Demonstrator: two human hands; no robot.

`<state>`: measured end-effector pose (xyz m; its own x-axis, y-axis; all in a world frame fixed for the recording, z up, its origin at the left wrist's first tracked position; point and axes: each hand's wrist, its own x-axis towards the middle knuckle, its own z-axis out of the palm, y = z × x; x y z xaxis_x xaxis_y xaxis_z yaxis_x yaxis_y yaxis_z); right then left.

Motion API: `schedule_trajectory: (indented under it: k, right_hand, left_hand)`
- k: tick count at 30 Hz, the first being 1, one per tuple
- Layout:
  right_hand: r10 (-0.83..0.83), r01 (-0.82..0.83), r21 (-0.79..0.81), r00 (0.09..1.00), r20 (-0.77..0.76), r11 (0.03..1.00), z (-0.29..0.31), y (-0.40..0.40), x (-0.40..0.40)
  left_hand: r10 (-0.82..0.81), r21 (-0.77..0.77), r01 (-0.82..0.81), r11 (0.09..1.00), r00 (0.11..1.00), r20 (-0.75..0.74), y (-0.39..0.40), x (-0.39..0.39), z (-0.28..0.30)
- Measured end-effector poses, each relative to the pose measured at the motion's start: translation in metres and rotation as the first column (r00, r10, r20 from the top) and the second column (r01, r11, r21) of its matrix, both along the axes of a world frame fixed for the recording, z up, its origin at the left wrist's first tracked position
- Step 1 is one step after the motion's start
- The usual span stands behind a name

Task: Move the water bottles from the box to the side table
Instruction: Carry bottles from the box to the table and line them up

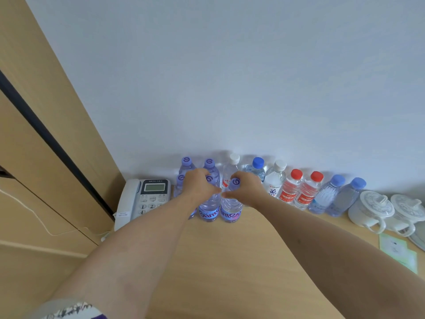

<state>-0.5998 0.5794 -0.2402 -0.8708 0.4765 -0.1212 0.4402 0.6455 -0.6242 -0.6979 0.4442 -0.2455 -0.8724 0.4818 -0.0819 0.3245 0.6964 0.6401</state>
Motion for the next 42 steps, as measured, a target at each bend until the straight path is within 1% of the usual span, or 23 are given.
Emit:
schedule_trajectory:
  k: [2,3,11,13,18,25,28,30,32,34,37,40,42]
  right_hand:
    - [-0.032,0.027,0.057,0.996,0.078,0.998,0.003,0.001,-0.003]
    - [-0.051,0.045,0.069,0.995,0.091,0.997,0.004,0.001,-0.004]
    - [-0.008,0.009,-0.026,0.998,0.063,1.000,0.002,0.007,-0.005]
    - [0.017,-0.016,-0.004,0.998,0.065,1.000,0.003,0.005,-0.005]
    - [0.042,-0.050,0.131,0.997,0.065,0.990,0.002,-0.003,-0.007]
    - [0.018,-0.020,0.082,0.999,0.028,0.996,-0.003,-0.005,-0.004]
    - [-0.036,0.036,0.016,0.999,0.016,0.999,-0.004,-0.008,0.001]
    - [-0.072,0.072,0.003,0.997,0.013,0.997,-0.003,-0.010,0.006]
    - [-0.093,0.093,0.026,0.996,0.009,0.995,0.002,-0.012,0.012]
    - [-0.116,0.115,0.064,0.993,-0.002,0.991,0.007,-0.015,0.020]
    - [-0.146,0.146,0.124,0.989,-0.012,0.981,0.014,-0.018,0.037]
    - [-0.208,0.206,0.165,0.978,-0.006,0.965,0.017,-0.020,0.062]
    - [-0.271,0.266,0.194,0.963,-0.001,0.944,0.019,-0.019,0.086]
  left_hand:
    - [-0.004,0.002,0.004,1.000,1.000,-0.003,0.001,0.000,0.001]
    - [-0.005,-0.002,0.005,1.000,1.000,-0.006,0.001,0.001,0.001]
    - [0.016,-0.046,-0.015,0.999,0.999,0.029,0.004,0.000,0.005]
    - [0.017,-0.049,-0.015,0.999,0.999,0.034,0.005,0.000,0.005]
    - [0.022,-0.070,-0.019,0.997,0.999,0.038,0.006,0.001,0.008]
    - [0.000,-0.082,0.003,0.997,1.000,0.030,0.001,0.005,0.009]
    - [-0.045,-0.093,0.045,0.995,0.999,0.006,-0.002,0.009,0.012]
    - [-0.082,-0.091,0.082,0.992,0.997,0.007,-0.002,0.010,0.017]
    - [-0.137,-0.127,0.132,0.983,0.990,-0.027,-0.001,0.010,0.025]
    - [-0.184,-0.148,0.169,0.974,0.978,-0.094,0.002,0.009,0.032]
    - [-0.246,-0.132,0.223,0.966,0.949,-0.197,0.009,0.016,0.042]
    - [-0.343,-0.106,0.326,0.939,0.900,-0.269,0.021,0.033,0.046]
    - [-0.431,-0.112,0.417,0.902,0.853,-0.295,0.034,0.049,0.046]
